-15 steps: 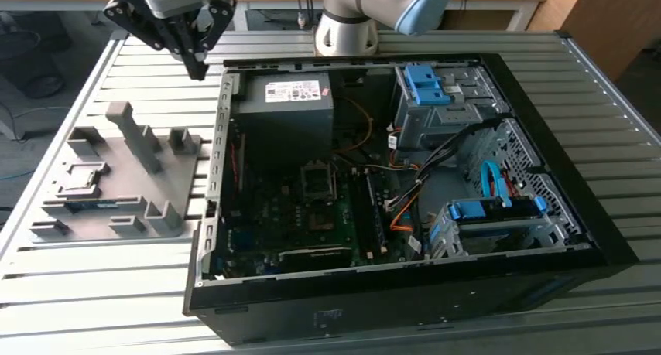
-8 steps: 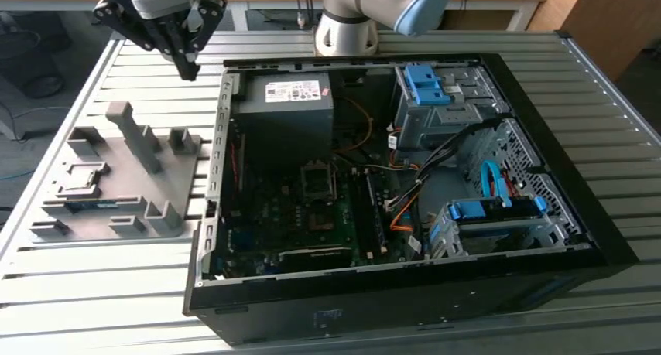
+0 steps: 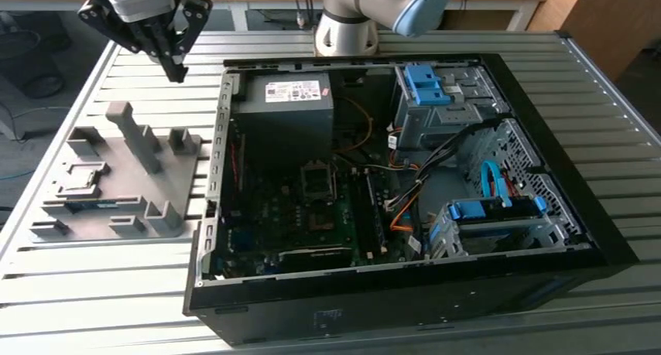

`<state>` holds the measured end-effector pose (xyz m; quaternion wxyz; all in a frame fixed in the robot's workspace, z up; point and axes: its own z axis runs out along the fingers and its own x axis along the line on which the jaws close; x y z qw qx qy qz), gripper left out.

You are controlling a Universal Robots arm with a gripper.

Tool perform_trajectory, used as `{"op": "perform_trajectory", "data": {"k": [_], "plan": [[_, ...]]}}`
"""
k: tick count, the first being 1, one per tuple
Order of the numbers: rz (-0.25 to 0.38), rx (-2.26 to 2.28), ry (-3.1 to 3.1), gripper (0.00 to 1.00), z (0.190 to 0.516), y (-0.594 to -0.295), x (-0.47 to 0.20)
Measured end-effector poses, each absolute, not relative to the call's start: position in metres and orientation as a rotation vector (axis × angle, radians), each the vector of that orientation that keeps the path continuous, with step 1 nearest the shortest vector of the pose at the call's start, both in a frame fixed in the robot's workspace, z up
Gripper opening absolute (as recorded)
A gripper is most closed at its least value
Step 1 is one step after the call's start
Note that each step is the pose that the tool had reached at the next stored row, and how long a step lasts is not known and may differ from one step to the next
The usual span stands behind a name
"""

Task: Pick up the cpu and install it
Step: 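Reach for the cpu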

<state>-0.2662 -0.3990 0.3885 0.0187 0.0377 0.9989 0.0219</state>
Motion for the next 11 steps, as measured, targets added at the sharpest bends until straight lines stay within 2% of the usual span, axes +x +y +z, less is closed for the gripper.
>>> {"op": "perform_trajectory", "data": {"k": [11], "plan": [[0.068, 0.117, 3.101, 0.10, 0.387, -0.399, -0.293]]}}
